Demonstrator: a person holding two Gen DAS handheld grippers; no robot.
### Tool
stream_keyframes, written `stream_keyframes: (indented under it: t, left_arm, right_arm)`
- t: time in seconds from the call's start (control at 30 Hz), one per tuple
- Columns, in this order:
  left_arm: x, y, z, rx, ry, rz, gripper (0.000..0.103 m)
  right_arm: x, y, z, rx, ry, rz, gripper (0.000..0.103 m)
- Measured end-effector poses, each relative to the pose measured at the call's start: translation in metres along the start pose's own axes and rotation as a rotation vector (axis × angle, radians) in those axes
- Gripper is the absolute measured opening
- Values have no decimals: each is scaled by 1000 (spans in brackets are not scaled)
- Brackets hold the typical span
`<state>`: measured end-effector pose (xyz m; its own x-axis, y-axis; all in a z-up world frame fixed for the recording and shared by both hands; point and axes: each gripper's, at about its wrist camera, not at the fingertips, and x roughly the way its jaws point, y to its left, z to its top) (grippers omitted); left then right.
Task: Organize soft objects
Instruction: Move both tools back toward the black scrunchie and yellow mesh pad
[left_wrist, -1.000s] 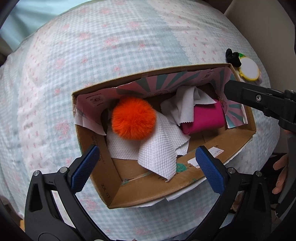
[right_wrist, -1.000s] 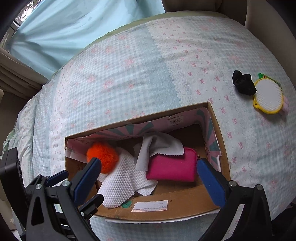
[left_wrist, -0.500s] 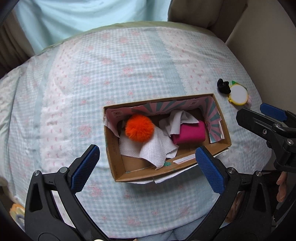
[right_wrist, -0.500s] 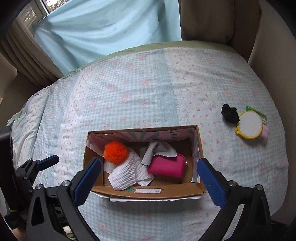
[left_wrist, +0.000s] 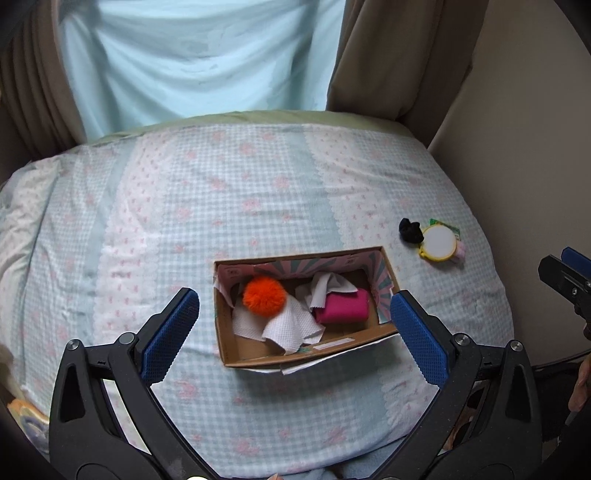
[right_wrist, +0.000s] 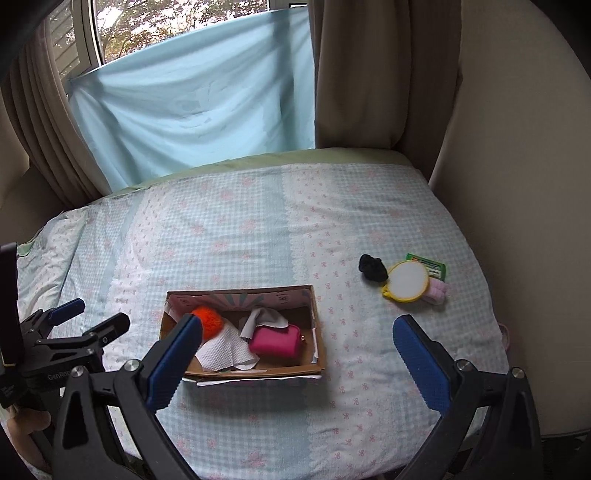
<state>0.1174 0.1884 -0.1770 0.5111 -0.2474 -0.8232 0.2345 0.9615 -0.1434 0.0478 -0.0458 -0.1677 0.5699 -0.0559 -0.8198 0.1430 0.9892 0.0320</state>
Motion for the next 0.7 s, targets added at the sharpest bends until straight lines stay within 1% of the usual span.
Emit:
stream_keyframes:
  t: [0.13,0.23,0.37,0.5,0.57,0.7]
  left_arm:
    - [-14,-25,14,13,-64,-14,103]
    - [-18,-47,24,17,-92,-18,103]
    - [-12,-81,32,7,-106,-17,103]
    - [6,-122,40,-26,-98,12,103]
    - [21,-144,43,-48,-86,4,103]
    - [61,-188,47,-62,-51,19,103]
  right_arm:
    - [-17,-33,0,15,-29,-41,103]
    - [-24,-61,3,15,-52,-70,103]
    - [-25,-102,9,-6,-86,-63,103]
    - [-13,-142,14,-128,-120,-36,103]
    - [-2,-164,15,-186,-122,-16,103]
    - [27,-207,17,-242,-108,56,103]
